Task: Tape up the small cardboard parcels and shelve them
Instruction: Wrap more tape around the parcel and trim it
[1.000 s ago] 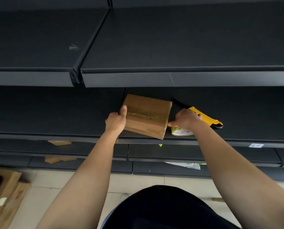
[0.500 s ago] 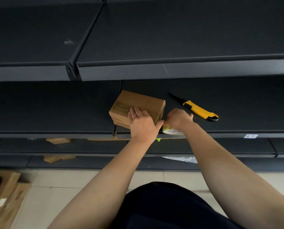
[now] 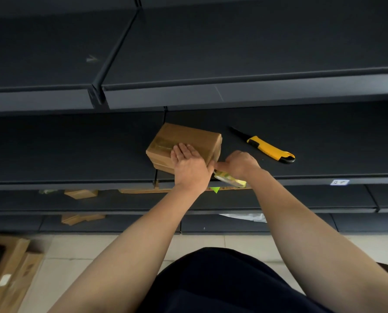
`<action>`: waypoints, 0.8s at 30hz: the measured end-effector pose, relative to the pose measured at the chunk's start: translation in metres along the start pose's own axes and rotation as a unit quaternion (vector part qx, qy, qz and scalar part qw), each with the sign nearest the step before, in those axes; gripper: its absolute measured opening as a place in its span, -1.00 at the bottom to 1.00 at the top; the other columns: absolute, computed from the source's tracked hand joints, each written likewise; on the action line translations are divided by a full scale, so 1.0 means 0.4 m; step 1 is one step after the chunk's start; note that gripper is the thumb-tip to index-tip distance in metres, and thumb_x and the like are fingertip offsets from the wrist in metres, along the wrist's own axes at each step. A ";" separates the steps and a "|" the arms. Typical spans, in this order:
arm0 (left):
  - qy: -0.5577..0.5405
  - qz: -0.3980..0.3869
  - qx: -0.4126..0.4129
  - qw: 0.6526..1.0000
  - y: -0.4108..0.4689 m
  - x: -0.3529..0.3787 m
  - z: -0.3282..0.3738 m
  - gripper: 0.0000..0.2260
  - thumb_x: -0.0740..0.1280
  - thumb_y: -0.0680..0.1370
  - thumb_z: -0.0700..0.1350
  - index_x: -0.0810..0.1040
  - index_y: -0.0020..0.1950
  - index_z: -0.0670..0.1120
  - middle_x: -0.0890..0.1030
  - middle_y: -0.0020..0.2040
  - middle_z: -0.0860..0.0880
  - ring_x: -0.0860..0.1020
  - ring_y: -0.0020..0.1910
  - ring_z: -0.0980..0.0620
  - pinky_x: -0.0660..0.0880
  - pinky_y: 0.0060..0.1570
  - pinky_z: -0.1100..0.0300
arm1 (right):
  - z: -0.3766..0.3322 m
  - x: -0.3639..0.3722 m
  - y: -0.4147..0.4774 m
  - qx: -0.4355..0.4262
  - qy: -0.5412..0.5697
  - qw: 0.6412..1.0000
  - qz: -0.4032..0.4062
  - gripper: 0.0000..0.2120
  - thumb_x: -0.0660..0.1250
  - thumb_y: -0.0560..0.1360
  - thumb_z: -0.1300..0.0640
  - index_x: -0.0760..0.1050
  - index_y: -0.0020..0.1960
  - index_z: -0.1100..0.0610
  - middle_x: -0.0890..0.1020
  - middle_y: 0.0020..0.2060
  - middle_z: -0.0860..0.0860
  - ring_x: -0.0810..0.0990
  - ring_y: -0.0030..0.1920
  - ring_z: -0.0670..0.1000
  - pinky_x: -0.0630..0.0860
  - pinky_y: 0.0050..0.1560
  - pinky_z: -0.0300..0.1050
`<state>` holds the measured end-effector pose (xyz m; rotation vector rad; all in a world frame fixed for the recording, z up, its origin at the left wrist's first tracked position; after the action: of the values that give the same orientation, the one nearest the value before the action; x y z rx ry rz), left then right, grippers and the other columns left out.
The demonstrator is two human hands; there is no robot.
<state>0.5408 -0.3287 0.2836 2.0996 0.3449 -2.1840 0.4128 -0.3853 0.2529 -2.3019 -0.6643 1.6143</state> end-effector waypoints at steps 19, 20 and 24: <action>-0.373 -0.036 -0.021 0.927 0.086 -0.140 -0.182 -0.42 0.13 0.52 0.34 0.60 -0.11 -0.17 0.66 -0.18 -0.11 0.63 -0.20 -0.05 0.53 -0.22 0.04 | -0.165 -0.162 -0.160 -0.190 0.297 0.926 -0.131 -0.46 0.26 0.47 -0.28 0.53 -0.31 0.21 0.57 -0.47 0.11 0.54 -0.43 0.04 0.50 -0.23 -0.27; -0.381 -0.047 -0.017 0.923 0.093 -0.141 -0.184 -0.42 0.15 0.51 0.34 0.62 -0.12 -0.17 0.67 -0.19 -0.10 0.63 -0.22 -0.04 0.54 -0.20 0.04 | -0.162 -0.160 -0.164 -0.186 0.307 0.923 -0.138 -0.47 0.27 0.47 -0.27 0.53 -0.28 0.22 0.58 -0.45 0.12 0.54 -0.43 0.05 0.51 -0.26 -0.28; -0.386 -0.051 -0.031 0.921 0.120 -0.143 -0.218 -0.34 0.15 0.48 0.38 0.62 -0.13 -0.23 0.66 -0.20 -0.13 0.63 -0.22 -0.06 0.50 -0.22 0.10 | -0.131 -0.157 -0.170 -0.164 0.258 0.942 -0.140 -0.36 0.18 0.49 -0.32 0.54 -0.28 0.28 0.59 -0.43 0.16 0.56 -0.44 -0.01 0.46 -0.18 -0.27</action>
<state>0.6394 -0.3608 0.3332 1.0536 0.4300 -2.7757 0.4291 -0.3552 0.3535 -2.5517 -1.1184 0.7675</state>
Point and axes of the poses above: each hand's wrist, its own y-axis towards the middle knuckle, its own x-axis out of the palm, z = x × y, the point moved 6 cm from there along y, towards the middle knuckle
